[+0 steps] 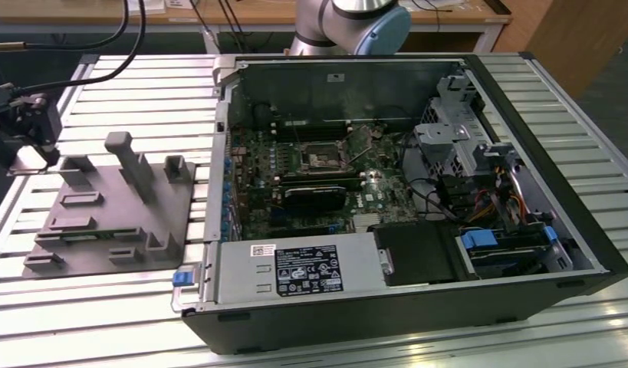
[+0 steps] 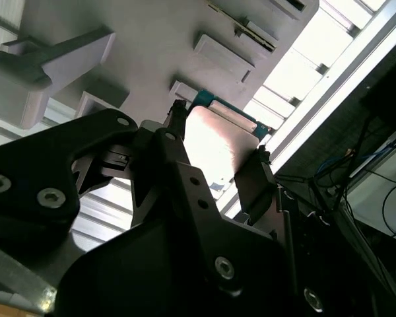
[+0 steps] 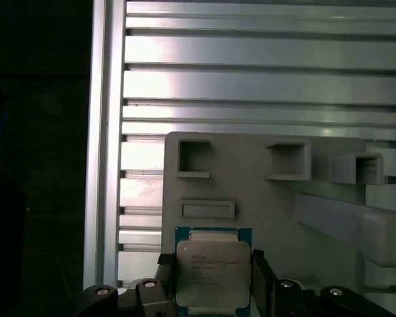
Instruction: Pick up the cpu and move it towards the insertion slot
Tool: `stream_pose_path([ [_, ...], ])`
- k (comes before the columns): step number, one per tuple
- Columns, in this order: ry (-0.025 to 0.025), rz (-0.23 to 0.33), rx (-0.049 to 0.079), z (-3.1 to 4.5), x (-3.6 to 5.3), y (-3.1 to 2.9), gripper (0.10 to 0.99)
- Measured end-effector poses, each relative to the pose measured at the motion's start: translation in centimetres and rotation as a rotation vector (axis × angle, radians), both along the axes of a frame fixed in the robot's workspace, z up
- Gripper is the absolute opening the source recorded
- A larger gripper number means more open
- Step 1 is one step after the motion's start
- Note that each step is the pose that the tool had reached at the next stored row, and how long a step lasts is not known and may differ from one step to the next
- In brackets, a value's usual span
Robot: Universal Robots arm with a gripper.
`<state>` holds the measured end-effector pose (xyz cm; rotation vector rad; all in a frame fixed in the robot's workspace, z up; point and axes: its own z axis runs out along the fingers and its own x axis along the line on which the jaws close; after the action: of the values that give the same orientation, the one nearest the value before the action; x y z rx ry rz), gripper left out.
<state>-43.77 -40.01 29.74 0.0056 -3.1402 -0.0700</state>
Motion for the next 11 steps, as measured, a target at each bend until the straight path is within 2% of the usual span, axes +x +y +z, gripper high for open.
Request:
stream_pose_path([
  [9, 0.0001, -0.001, 0.000, 0.60, 0.00, 0.00, 0.545],
  [11, 0.0000, -0.001, 0.000, 0.93, 0.00, 0.00, 0.545],
])
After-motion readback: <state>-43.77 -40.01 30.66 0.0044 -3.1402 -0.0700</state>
